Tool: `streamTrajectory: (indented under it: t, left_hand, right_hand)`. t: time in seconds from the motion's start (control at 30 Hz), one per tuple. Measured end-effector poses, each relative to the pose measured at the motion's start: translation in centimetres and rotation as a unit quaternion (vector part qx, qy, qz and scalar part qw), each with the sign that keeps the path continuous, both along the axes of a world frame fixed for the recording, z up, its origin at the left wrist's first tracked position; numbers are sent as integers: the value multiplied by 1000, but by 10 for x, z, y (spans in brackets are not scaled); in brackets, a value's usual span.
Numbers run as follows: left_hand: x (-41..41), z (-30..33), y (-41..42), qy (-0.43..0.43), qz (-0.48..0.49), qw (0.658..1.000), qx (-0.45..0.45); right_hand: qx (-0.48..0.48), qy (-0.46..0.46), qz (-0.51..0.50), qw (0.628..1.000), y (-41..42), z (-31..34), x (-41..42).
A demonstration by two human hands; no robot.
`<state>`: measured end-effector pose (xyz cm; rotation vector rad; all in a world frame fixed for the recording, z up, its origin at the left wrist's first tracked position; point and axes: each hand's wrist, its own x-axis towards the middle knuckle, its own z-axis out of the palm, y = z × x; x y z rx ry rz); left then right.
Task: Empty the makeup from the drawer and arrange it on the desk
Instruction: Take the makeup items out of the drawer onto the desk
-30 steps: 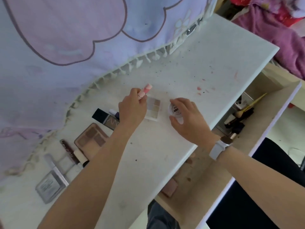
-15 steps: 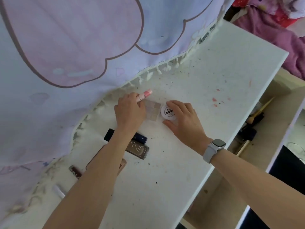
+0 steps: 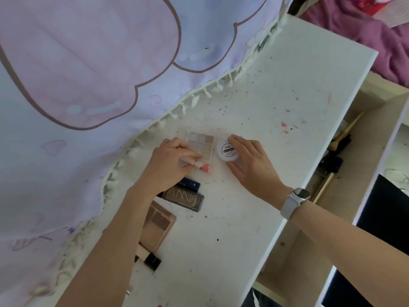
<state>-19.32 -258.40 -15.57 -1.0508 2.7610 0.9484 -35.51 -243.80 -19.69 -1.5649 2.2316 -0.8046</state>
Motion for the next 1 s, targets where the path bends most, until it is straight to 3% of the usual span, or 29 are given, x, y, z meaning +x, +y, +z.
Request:
streamTrajectory:
  t: [0.23,0.43,0.63,0.8,1.0]
  left_hand:
    - [-2,5,19,-13,24,999,-34]
    - [-33,20,76,161,130,978,-30]
    - [-98,20,184,242,37,969,42]
    - [-147,-3,263,152,27,975,157]
    - [-195,-76,287,-6,91,976,196]
  right_hand:
    - [16,6,23,1000,15,5,0]
    - [-35,18,11,999,63,20,-17]
    - [-12,24,-72,997,149,16,-68]
    - [137,112,-60,982,181,4,-135]
    - [357,215,51,907,159,-21,-201]
